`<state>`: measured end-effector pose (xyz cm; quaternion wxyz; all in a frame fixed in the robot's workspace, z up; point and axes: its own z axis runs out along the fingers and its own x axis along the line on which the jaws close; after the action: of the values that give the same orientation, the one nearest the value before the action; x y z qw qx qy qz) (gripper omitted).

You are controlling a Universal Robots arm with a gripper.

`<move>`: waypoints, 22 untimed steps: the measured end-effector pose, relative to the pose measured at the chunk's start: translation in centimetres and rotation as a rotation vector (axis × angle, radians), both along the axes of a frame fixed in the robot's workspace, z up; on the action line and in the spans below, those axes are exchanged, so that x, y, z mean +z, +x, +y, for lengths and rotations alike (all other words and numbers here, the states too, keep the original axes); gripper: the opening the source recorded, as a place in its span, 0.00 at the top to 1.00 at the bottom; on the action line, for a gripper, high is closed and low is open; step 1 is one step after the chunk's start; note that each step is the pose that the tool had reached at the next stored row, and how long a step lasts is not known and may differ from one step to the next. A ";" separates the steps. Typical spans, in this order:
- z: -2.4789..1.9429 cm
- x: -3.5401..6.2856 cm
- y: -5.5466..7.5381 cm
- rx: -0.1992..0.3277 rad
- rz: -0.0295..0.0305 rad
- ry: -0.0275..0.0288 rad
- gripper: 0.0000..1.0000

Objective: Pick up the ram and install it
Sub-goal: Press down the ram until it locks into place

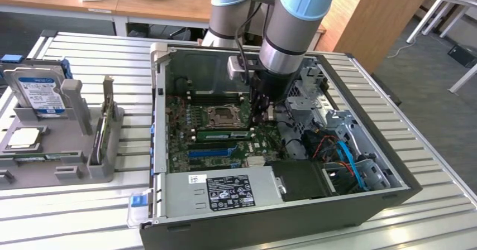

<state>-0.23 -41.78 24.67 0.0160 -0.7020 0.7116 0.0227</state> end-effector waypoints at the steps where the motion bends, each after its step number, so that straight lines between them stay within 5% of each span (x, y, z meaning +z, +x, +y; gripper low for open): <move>1: 0.00 0.00 0.0 0.000 0.0000 0.0000 0.89; 11: 0.00 0.00 -0.2 0.000 -0.0003 0.0000 0.89; 21: 0.00 0.00 -4.5 0.000 -0.0102 0.0001 0.89; 22: 0.00 0.00 -6.5 0.000 -0.0125 -0.0001 0.89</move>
<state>-6.71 -41.78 24.67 0.0204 -0.7021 0.7115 0.0183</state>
